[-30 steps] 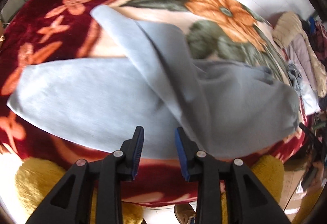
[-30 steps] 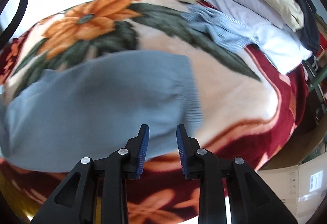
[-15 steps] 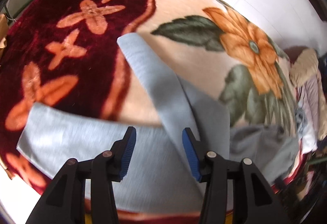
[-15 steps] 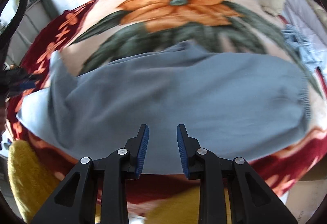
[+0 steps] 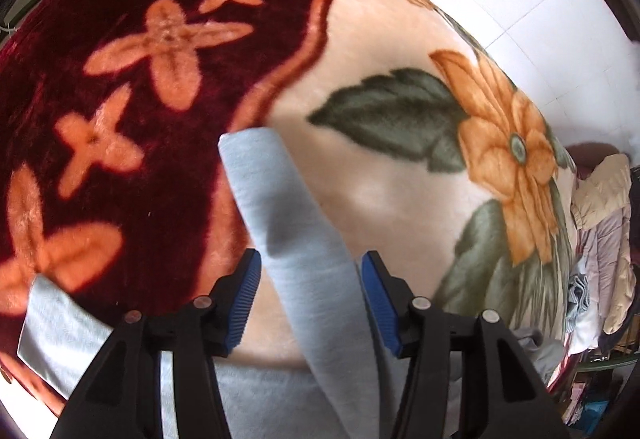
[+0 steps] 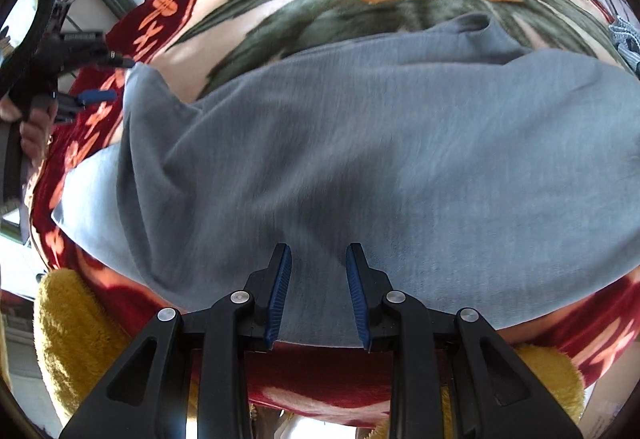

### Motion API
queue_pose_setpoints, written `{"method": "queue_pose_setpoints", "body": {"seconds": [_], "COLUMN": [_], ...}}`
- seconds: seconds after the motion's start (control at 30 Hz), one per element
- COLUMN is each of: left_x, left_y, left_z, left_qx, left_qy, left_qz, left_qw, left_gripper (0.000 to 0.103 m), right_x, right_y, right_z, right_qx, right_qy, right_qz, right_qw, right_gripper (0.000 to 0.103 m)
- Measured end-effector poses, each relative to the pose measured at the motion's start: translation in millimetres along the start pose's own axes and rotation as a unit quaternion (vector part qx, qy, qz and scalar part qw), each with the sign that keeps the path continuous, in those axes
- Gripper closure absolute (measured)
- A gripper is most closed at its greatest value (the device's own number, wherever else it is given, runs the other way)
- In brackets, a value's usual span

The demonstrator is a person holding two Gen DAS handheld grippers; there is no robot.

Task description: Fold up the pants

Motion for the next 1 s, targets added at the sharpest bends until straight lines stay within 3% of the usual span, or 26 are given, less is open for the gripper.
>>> {"method": "queue_pose_setpoints", "body": {"seconds": [0.13,0.4,0.43,0.47,0.5,0.6,0.8,1.0], "left_x": [13,45,47,48,47,36,-22,-73], "left_y": [-8,2,5,8,11,20,36,67], "left_z": [10,24,23,23,22,18,7,-13], "left_qx": [0.001,0.008,0.006,0.004,0.000,-0.025,-0.038,-0.048], "left_qy": [0.009,0.027,0.027,0.024,0.023,0.011,-0.046,-0.073], "left_qz": [0.016,0.089,0.089,0.086,0.081,0.038,-0.029,-0.051], "left_qw": [0.9998,0.9956,0.9956,0.9960,0.9964,0.9989,0.9978,0.9949], "left_gripper": [0.042,0.043,0.048,0.058,0.082,0.095,0.097,0.097], "right_x": [1,2,2,2,2,1,-7,-20], "right_y": [2,5,5,5,4,5,14,35], "right_z": [1,0,0,0,0,0,-3,-9], "right_qx": [-0.003,-0.021,-0.020,-0.019,-0.017,-0.014,-0.014,-0.035], "right_qy": [-0.007,-0.018,-0.019,-0.019,-0.019,-0.019,-0.021,-0.031], "right_qz": [0.000,-0.009,-0.008,-0.008,-0.007,-0.006,0.000,0.004], "right_qw": [1.000,1.000,1.000,1.000,1.000,1.000,1.000,0.999], "right_gripper": [0.074,0.074,0.074,0.074,0.074,0.074,0.074,0.074]}}
Point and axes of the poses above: each gripper's, at about its wrist camera, not at the fingertips, and x roughly the way its jaws point, y to its left, z to its top, the point moved 6 cm from there along x, roughly the way its jaws point, and after that the axes turned 13 degrees about -z, right-handed, at the moved point
